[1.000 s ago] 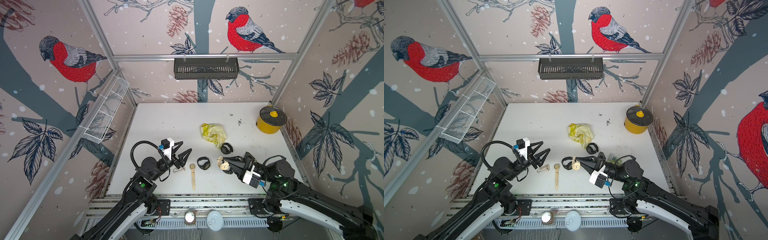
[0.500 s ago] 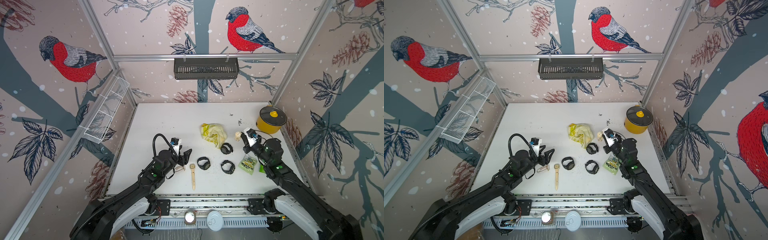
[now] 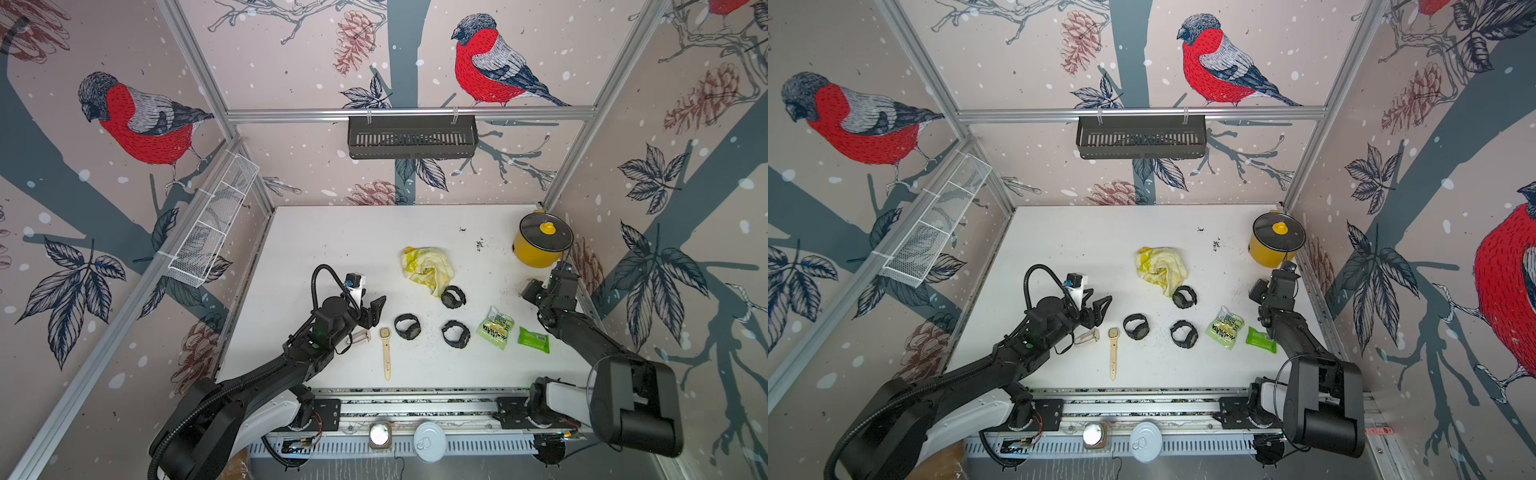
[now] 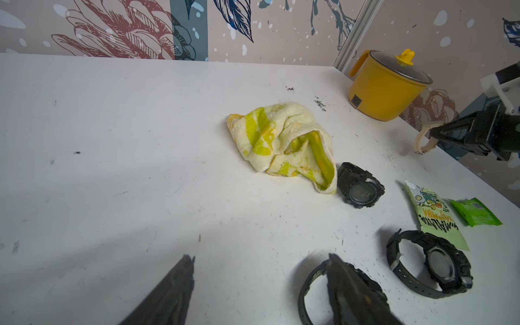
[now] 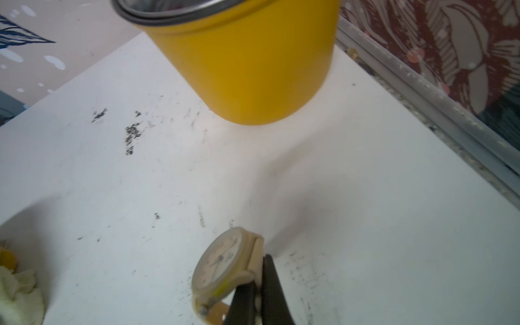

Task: Wipe the watch dial
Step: Place the watch at the center of the board, then pick up the watch at the center of the board.

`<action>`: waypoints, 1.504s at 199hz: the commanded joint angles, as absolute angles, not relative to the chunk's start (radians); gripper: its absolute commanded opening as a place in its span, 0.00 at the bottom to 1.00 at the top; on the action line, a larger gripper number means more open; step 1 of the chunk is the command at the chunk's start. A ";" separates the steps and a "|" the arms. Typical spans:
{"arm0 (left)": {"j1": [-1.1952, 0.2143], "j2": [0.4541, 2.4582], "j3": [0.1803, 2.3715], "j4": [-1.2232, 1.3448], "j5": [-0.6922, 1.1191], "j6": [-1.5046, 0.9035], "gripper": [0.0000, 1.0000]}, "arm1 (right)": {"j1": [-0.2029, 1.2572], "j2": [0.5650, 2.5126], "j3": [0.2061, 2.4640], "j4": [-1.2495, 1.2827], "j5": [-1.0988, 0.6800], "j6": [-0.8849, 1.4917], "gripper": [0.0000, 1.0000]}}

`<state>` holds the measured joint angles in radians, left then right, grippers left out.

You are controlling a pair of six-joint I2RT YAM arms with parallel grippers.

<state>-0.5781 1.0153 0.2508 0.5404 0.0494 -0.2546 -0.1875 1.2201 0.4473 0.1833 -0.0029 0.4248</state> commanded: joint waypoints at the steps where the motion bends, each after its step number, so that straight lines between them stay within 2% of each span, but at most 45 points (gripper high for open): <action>1: -0.578 0.987 0.238 0.560 0.039 -0.240 0.74 | -0.209 1.224 0.467 0.150 0.028 0.508 0.04; 29: -0.577 0.959 0.224 0.554 0.018 -0.240 0.75 | -0.233 1.249 0.490 0.093 0.077 0.522 0.08; 56: -0.578 0.953 0.228 0.542 0.001 -0.239 0.75 | -0.289 1.310 0.472 0.120 -0.016 0.538 0.11; 87: -0.578 0.947 0.229 0.534 -0.023 -0.243 0.82 | -0.334 1.353 0.471 0.126 -0.077 0.546 0.12; 110: -0.578 0.951 0.228 0.535 -0.028 -0.245 0.83 | -0.364 1.367 0.464 0.124 -0.105 0.548 0.18; 130: -0.578 0.955 0.230 0.534 -0.028 -0.245 0.83 | -0.367 1.350 0.454 0.118 -0.106 0.548 0.28; 174: -0.577 0.959 0.231 0.533 -0.035 -0.245 0.83 | -0.367 1.230 0.437 0.066 -0.078 0.554 0.35; 190: -0.578 0.956 0.235 0.524 -0.056 -0.257 0.88 | -0.365 1.172 0.431 0.032 -0.074 0.559 0.37; 196: -0.578 0.952 0.236 0.516 -0.077 -0.268 0.96 | -0.360 1.155 0.434 0.009 -0.076 0.563 0.38; 202: -0.578 0.946 0.235 0.512 -0.091 -0.273 0.97 | -0.353 1.138 0.438 -0.016 -0.079 0.568 0.38; 232: -0.577 0.910 0.217 0.515 -0.122 -0.279 0.97 | -0.232 1.056 0.456 -0.108 -0.086 0.574 0.40; 263: -0.578 0.898 0.200 0.544 -0.115 -0.273 0.97 | 0.037 1.002 0.498 -0.123 -0.071 0.465 0.44; 300: -0.578 0.897 0.168 0.634 -0.011 -0.244 0.97 | 0.298 1.176 0.610 -0.083 -0.220 0.287 0.48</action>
